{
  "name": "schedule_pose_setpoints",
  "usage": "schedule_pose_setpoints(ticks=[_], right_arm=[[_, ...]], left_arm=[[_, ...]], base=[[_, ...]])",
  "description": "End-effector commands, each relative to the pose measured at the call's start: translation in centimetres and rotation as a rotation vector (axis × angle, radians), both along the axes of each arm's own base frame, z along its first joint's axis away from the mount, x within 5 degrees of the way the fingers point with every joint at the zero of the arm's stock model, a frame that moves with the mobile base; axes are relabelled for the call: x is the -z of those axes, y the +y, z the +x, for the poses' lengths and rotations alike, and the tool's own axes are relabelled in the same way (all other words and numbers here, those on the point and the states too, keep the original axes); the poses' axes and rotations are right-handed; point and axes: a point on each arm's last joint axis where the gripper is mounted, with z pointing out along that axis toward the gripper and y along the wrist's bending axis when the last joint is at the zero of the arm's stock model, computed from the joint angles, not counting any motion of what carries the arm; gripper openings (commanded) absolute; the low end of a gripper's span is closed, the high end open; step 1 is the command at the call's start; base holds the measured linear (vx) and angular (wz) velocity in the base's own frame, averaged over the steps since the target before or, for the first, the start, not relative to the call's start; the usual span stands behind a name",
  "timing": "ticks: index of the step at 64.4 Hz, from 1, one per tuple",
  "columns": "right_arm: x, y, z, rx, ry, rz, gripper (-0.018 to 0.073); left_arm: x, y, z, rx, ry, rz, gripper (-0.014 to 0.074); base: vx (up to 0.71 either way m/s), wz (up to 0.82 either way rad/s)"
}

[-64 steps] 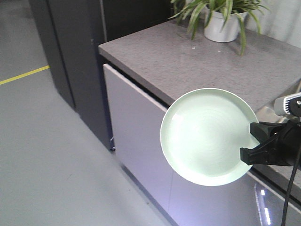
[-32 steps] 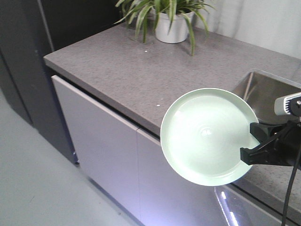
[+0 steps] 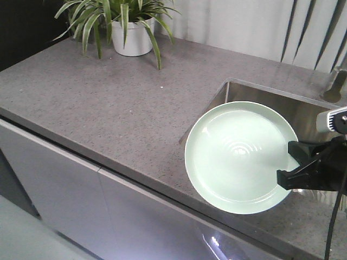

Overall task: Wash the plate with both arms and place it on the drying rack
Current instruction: 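Turn the base to face the steel sink with the plate held, then approach the sink, bringing the plate above the grey drying rack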

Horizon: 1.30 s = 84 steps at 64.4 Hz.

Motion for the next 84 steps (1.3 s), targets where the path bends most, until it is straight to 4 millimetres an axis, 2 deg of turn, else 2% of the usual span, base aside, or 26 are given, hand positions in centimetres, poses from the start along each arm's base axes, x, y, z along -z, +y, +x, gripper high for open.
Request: schedule_pose_setpoints(ticks=[1,84], right_arm=[[-1.78,-0.10,0.27,0.012,-0.113,0.020,-0.0005],[-1.78,-0.10,0.27,0.012,-0.113,0.020,-0.0005]], left_arm=[[-0.19,-0.07,-0.01,0.011,-0.068,-0.002,0.0004],[-0.19,-0.07,-0.01,0.011,-0.068,-0.002,0.0004]], base=[[0.09,-0.35],[0.06,-0.26]])
